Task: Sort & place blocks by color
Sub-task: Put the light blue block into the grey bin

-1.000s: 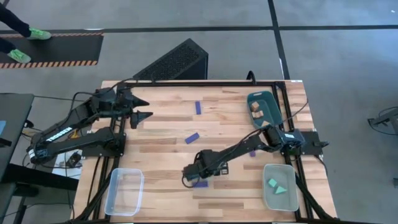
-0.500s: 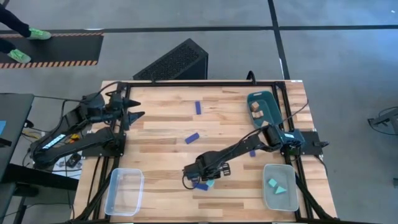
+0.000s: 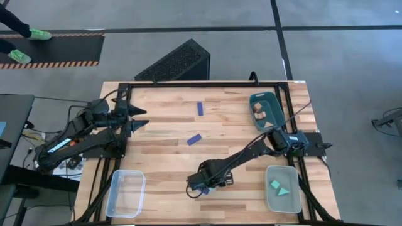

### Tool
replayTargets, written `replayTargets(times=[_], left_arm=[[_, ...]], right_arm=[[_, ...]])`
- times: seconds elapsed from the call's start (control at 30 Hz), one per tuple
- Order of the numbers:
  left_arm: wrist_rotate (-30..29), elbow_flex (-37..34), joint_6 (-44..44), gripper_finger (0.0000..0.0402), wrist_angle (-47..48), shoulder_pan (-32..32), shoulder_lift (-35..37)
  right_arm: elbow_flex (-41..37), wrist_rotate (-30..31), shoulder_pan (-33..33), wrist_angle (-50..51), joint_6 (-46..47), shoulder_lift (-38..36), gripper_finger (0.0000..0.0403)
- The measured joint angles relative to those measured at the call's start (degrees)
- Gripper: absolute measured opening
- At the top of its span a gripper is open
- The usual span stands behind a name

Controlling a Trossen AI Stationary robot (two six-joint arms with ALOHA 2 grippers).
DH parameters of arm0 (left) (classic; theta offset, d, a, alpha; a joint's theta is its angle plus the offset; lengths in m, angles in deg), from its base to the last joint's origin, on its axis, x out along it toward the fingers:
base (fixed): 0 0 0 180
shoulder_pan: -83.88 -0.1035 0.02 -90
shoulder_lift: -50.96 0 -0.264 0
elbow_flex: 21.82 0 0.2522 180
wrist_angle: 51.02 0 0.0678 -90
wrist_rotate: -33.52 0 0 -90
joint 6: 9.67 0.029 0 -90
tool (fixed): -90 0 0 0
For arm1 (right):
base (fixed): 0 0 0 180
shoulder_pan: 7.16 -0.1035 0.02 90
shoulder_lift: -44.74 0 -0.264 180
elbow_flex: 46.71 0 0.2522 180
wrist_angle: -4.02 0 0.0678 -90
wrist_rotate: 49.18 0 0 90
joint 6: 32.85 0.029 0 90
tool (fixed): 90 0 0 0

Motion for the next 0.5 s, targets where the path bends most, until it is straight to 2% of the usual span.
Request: replayTargets(times=[0.13,0.27,0.4,0.5], left_arm=[[2.3,-2.8,-1.7,0.0295,-3.3,0.1,0.9],[3.4,-5.6,-1.6,0.0295,-4.5,0.3,0.8],[4.6,-9.9,-3.8,0.0295,-7.7,2.7,0.8],[4.5,-13.4,-4.6,0.0295,-10.7,5.6,0.8]], right_arm=[[0.0,1.3,0.7,-0.1,-0.3,0.0,0.0254],[0.0,-0.2,1.8,-0.5,-1.8,0.0,0.0244],[-0.3,-0.4,2.5,-0.7,-1.6,0.0,0.0239],[-0.3,-2.9,2.7,-0.5,-1.6,0.0,0.0238]])
